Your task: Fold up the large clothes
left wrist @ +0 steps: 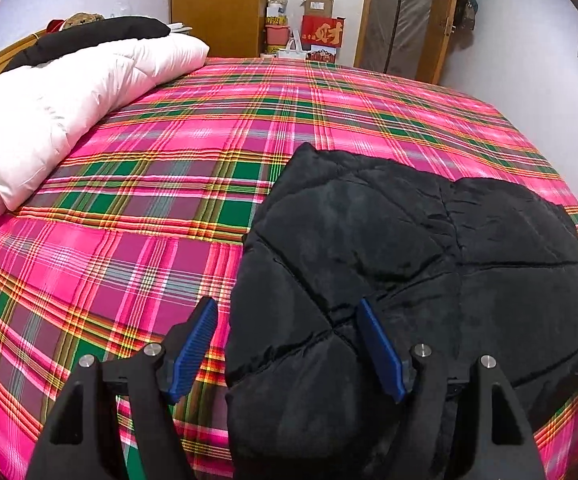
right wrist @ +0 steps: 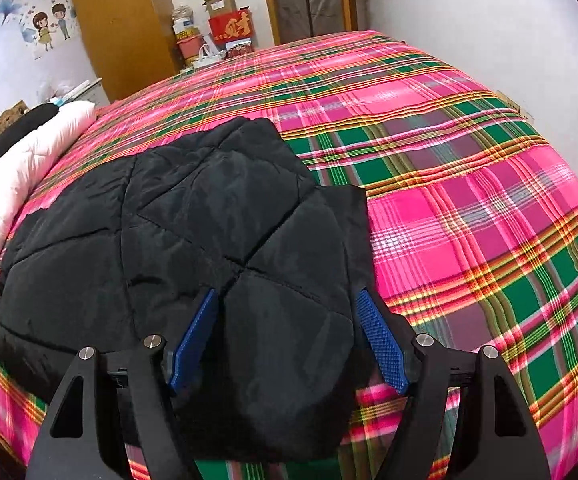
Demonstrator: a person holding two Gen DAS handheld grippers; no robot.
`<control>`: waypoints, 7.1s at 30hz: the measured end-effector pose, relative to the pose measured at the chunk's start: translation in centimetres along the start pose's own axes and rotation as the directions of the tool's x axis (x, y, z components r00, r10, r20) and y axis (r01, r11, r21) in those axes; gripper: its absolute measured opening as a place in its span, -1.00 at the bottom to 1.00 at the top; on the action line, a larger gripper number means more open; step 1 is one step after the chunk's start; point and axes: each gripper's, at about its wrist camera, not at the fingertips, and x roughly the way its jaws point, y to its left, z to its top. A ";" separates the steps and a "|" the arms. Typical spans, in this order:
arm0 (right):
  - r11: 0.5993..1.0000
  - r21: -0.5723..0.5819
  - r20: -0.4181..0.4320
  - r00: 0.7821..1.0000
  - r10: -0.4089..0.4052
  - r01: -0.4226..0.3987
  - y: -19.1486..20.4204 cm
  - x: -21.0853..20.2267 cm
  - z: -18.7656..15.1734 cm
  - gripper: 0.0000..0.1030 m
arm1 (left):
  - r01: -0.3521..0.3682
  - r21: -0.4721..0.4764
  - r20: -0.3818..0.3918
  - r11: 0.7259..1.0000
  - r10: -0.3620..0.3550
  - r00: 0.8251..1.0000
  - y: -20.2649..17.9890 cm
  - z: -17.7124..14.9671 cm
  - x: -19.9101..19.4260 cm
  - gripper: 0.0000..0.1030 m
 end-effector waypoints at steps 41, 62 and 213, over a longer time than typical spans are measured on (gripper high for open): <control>0.941 0.216 -0.125 0.949 0.290 -0.259 -5.3 6.3 -1.2 0.78 | 0.361 -0.308 -0.116 0.880 -0.411 0.904 4.4 -1.3 8.7 0.82; 0.906 0.215 -0.138 0.907 0.398 -0.364 -5.2 8.2 0.1 0.37 | 0.409 -0.278 -0.116 0.869 -0.453 0.884 3.5 0.3 10.6 0.89; 0.960 -0.102 0.003 0.965 0.263 -0.262 20.6 9.1 12.3 0.23 | 0.159 -0.199 0.153 0.967 -0.130 0.980 19.1 11.9 2.5 0.41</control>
